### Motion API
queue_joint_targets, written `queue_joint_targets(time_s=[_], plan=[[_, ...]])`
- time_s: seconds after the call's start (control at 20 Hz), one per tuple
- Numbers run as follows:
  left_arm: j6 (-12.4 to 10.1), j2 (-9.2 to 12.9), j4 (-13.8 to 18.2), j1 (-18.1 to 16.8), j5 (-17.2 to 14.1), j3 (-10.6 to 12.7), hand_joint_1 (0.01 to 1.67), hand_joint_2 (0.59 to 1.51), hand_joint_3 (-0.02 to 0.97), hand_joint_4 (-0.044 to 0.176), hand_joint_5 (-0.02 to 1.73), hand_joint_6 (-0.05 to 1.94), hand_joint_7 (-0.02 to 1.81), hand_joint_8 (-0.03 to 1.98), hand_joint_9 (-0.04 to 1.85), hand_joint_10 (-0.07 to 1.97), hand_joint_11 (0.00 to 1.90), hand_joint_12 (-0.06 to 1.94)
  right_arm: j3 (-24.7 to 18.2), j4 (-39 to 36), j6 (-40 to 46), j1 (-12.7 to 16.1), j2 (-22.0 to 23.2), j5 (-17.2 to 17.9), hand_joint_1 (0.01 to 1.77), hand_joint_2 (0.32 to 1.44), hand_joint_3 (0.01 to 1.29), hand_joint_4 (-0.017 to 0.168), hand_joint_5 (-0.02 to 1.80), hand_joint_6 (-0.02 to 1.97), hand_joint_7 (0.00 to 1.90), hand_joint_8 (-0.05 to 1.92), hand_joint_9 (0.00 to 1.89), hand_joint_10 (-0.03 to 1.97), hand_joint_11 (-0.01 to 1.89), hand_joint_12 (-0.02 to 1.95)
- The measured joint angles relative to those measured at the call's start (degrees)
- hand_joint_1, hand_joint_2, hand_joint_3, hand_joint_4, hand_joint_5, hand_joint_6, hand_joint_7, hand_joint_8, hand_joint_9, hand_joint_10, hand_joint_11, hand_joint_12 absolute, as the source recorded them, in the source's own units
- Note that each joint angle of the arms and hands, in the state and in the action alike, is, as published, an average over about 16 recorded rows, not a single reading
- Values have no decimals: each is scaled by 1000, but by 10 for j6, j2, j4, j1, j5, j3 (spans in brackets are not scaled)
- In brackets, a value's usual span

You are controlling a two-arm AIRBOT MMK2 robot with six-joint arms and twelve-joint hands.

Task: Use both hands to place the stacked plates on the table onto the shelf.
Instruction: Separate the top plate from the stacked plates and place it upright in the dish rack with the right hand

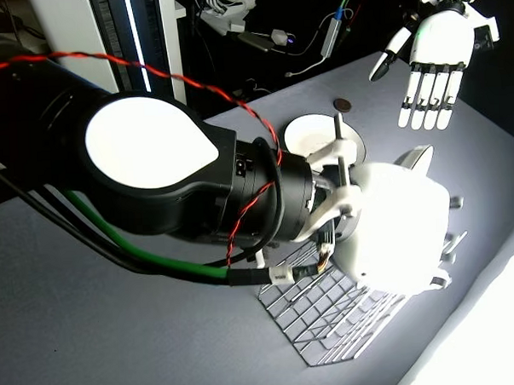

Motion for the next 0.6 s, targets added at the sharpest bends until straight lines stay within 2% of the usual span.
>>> queue_joint_targets(time_s=[0.3, 0.6], plan=[[0, 0, 12, 3, -27, -1, 21, 1107, 10, 0, 196, 7, 197, -3, 159, 5, 57, 164, 14, -44, 59, -1, -7, 3, 1145, 1048, 15, 18, 793, 1222, 853, 1185, 643, 1112, 304, 1824], [0, 0, 25, 5, -58, -3, 22, 1107, 10, 0, 187, 7, 193, -3, 151, 5, 51, 158, 17, -49, 60, -4, -8, 4, 1148, 1050, 14, 17, 763, 1272, 843, 1203, 624, 1116, 290, 1827]])
